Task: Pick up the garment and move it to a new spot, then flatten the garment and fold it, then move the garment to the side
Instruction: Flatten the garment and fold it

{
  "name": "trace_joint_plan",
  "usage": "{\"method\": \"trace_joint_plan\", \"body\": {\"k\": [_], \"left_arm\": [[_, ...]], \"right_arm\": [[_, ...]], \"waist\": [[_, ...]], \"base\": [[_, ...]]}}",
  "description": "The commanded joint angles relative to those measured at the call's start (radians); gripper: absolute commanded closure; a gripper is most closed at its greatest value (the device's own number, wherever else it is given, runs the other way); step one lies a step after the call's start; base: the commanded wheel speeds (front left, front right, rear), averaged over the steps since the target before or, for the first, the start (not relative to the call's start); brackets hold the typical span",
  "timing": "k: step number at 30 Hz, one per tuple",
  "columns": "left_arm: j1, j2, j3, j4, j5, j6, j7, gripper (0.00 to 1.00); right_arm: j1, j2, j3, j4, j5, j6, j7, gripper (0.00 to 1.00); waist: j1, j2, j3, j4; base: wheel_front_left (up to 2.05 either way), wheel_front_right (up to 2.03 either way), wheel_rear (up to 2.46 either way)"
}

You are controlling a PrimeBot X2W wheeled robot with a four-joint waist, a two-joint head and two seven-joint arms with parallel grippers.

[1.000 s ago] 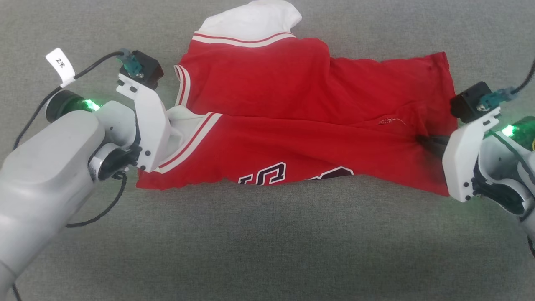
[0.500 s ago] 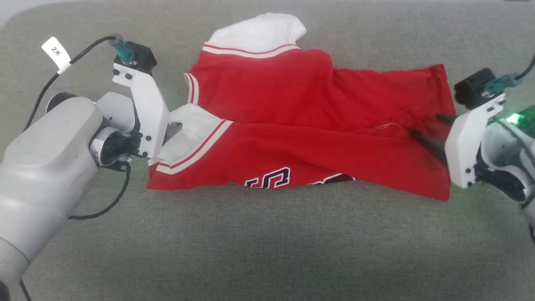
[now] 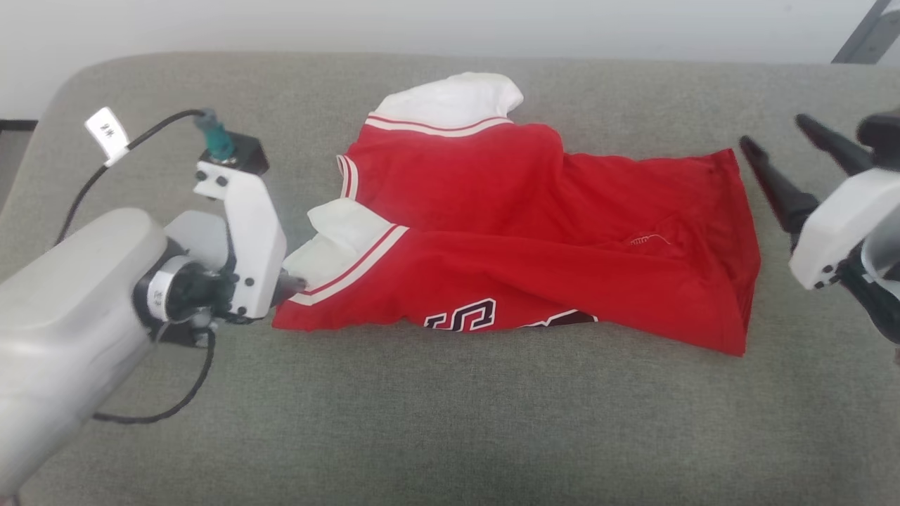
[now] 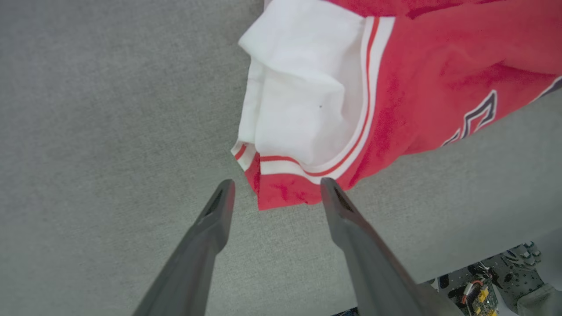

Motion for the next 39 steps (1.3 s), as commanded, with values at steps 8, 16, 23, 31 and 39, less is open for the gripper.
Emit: {"method": "trace_joint_plan", "body": {"k": [8,16,23,31,39], "left_arm": [[0.068,0.079,-0.013,-0.153,0.001,0.103,0.033,0.0],[0.091,0.079,-0.026,-0.106,0.037,0.109,-0.029,0.0],[0.109,0.039,-0.019,0.001,0.023,0.087,-0.068,0.0],[0.126,-0.009,-0.028,0.087,-0.01,0.034,-0.055,1.0],[0.098,-0.054,-0.024,0.113,-0.007,0.005,-0.07,1.0]], "right_arm": [[0.113,0.132,-0.262,-0.107,-0.182,0.0,-0.043,0.0],[0.209,0.222,-0.396,-0.285,-0.26,0.0,0.022,0.0],[0.307,0.26,-0.442,-0.419,-0.258,0.0,0.122,0.0],[0.434,0.238,-0.415,-0.51,-0.193,0.0,0.392,0.0],[0.456,0.236,-0.418,-0.524,-0.133,0.0,0.665,0.0]], "waist": [[0.0,-0.0001,-0.002,-0.03],[0.0,-0.0001,0.05,-0.077],[0.0,-0.0001,0.083,-0.111],[0.0,-0.0001,0.087,-0.12],[0.0,-0.0001,0.111,-0.096]], "base": [[0.0,0.0,0.0],[0.0,0.0,0.0],[0.0,0.0,0.0],[0.0,0.0,0.0],[0.0,0.0,0.0]]}}
